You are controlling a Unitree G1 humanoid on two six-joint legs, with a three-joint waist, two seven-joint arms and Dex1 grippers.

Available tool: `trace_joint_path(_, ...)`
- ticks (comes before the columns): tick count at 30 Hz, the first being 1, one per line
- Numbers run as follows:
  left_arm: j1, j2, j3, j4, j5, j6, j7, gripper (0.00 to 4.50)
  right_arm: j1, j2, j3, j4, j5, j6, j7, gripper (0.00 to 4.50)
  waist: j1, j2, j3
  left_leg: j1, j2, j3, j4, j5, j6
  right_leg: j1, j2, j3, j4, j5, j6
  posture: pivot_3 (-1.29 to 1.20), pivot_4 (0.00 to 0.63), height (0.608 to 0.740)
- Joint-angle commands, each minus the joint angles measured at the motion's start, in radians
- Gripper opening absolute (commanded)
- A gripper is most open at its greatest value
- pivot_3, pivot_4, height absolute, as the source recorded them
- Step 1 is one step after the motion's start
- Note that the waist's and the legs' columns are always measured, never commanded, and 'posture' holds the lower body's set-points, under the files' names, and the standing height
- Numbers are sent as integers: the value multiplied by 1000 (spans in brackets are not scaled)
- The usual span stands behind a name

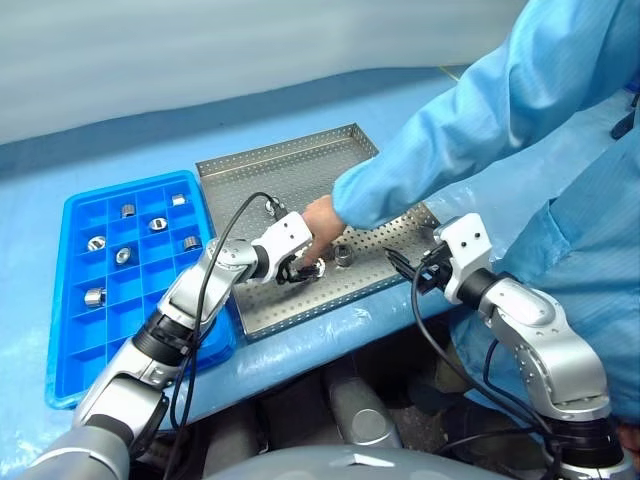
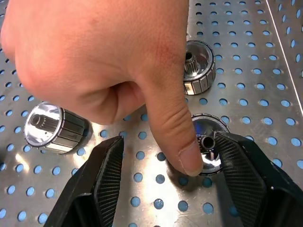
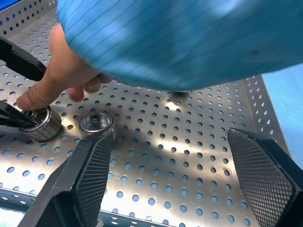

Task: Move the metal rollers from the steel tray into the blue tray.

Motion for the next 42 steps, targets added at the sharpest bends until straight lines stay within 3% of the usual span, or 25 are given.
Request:
trace_joint_path(1, 25, 0, 11, -21, -7, 27, -1, 3303, -17, -4, -5, -5, -4, -10, 0, 4017, 4, 0, 0, 0, 0, 0, 0, 0, 0, 0, 0, 0, 0, 0, 0, -388, 150, 740)
trace_joint_path(24, 75, 34, 63, -72, -24, 43, 17, 3303, -79, -2, 34, 46, -14, -30, 29, 4017, 20, 0, 0, 0, 0, 2, 0, 0, 0, -1, 0, 4, 0, 1, 1, -353, 150, 740)
trace_joint_path(33, 101, 69, 168, -93, -39, 56, 54, 3303, -76, 7, 44, 49, -17, -37, 29, 4017, 20, 0, 0, 0, 0, 2, 1, 0, 0, -1, 1, 4, 0, 1, 1, -348, 150, 740)
trace_joint_path(42, 93, -6, 311, -158, -224, 134, 25, 3303, -96, 17, 64, 62, -20, -45, 30, 4017, 24, 0, 0, -1, 0, 3, 1, 0, 0, -2, 1, 5, 0, 2, 3, -335, 150, 740)
